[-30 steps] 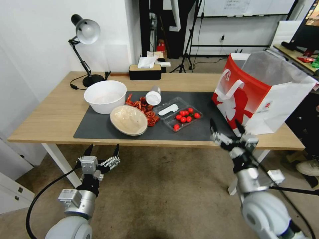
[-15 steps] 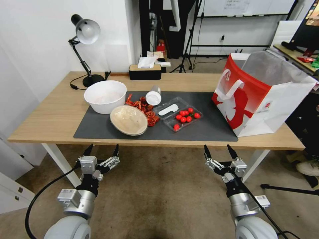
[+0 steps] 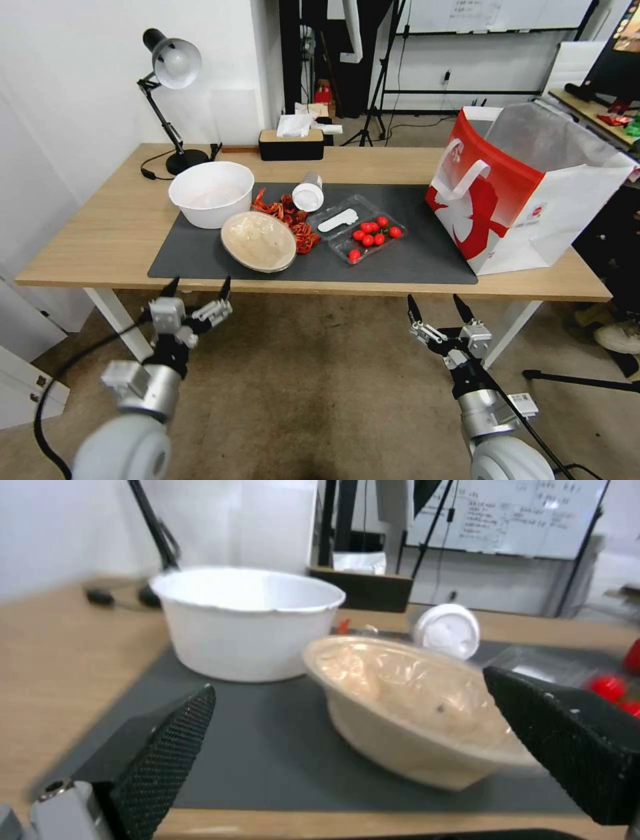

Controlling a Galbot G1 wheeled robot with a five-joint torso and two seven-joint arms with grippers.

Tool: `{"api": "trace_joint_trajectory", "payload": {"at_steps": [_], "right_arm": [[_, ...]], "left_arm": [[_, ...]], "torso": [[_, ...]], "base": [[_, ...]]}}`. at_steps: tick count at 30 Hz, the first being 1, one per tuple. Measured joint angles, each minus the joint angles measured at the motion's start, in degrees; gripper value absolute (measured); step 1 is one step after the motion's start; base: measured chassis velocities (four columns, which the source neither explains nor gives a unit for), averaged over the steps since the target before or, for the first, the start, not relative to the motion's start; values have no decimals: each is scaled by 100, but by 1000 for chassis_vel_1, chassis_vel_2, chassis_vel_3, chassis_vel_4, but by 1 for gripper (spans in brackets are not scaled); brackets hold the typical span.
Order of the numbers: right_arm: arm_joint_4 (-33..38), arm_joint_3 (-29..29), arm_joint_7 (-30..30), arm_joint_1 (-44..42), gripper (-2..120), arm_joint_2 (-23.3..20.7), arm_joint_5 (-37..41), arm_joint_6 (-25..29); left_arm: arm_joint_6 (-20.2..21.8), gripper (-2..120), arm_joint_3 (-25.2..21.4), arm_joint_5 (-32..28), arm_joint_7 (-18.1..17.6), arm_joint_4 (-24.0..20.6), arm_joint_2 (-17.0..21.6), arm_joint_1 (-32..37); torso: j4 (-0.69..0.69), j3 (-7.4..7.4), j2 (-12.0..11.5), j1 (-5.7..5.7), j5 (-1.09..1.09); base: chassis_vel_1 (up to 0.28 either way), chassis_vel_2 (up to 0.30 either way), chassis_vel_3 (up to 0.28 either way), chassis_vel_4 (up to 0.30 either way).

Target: Pick up the trash from the table and place it into the takeout bag.

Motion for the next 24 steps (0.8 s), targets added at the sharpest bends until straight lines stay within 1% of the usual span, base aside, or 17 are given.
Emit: {"api": "trace_joint_trajectory", "payload": {"at_steps": [1, 2, 3, 4, 5, 6, 8, 9, 11, 12, 14, 15, 18, 19, 21, 22, 24], "right_arm": [[41, -1, 9, 2, 100, -8, -14, -23], [41, -1, 9, 2, 100, -8, -14, -23], [56, -1, 12, 1, 100, -8, -20, -30], [83, -2, 18, -4, 100, -7, -31, -42], [151, -1, 26, -27, 100, -7, -63, -60], [151, -1, 26, -27, 100, -7, -63, -60], [233, 3, 37, -43, 100, -15, -90, -73], [233, 3, 37, -43, 100, -15, -90, -73], [291, -18, 67, -5, 100, -45, -103, -116], [291, -18, 67, -5, 100, -45, -103, -116], [301, -127, 105, 192, 100, -111, -119, -216], [301, -127, 105, 192, 100, -111, -119, -216], [300, -151, 126, 279, 100, -157, -137, -264], [300, -151, 126, 279, 100, -157, -137, -264], [296, -143, 133, 285, 100, -183, -140, -265], [296, -143, 133, 285, 100, -183, -140, -265], [283, -135, 136, 299, 100, -207, -140, -266]], "left_arm": [[319, 100, 5, -1071, -341, 6, 346, -281], [319, 100, 5, -1071, -341, 6, 346, -281], [406, 100, 5, -1393, -440, 24, 443, -388], [550, 100, 6, -2009, -630, 82, 635, -613], [756, 100, 6, -3063, -958, 227, 977, -1108], [756, 100, 6, -3063, -958, 227, 977, -1108], [906, 100, 55, -4013, -1299, 438, 1310, -1644], [906, 100, 55, -4013, -1299, 438, 1310, -1644], [1043, 100, 135, -4731, -1618, 693, 1535, -2023], [1043, 100, 135, -4731, -1618, 693, 1535, -2023], [1229, 100, 192, -5326, -1955, 1011, 1702, -2304], [1229, 100, 192, -5326, -1955, 1011, 1702, -2304], [1620, 100, 309, -6067, -2214, 1340, 1813, -2640], [1620, 100, 309, -6067, -2214, 1340, 1813, -2640], [1997, 100, 336, -6554, -2351, 1528, 1837, -2831], [1997, 100, 336, -6554, -2351, 1528, 1837, -2831], [2408, 100, 359, -6883, -2375, 1654, 1819, -2905]], "torso": [[1, 0, 0, 0, -1], [1, 0, 0, 0, -1], [1, 0, 0, 0, 0], [1, 0, 0, 0, -1], [-1, 0, 0, 0, -1], [-1, 0, 0, 0, -1], [-2, 0, 0, 0, 0], [-2, 0, 0, 0, 0], [-3, 1, 0, 0, 0], [-3, 1, 0, 0, 0], [3, 0, 0, 0, 1], [3, 0, 0, 0, 1], [0, 0, 0, 0, 0], [0, 0, 0, 0, 0], [-1, 0, 0, 0, 1], [-1, 0, 0, 0, 1], [1, 0, 0, 1, 2]], "base": [[0, 0, 0, 0], [0, 0, 0, 0], [0, 0, 0, 0], [0, 0, 0, 0], [0, 0, 0, 0], [0, 0, 0, 0], [0, 0, 0, 0], [0, 0, 0, 0], [0, 0, 0, 0], [0, 0, 0, 0], [0, 0, 0, 0], [0, 0, 0, 0], [0, 0, 0, 0], [0, 0, 0, 0], [0, 0, 0, 0], [0, 0, 0, 0], [0, 0, 0, 0]]}}
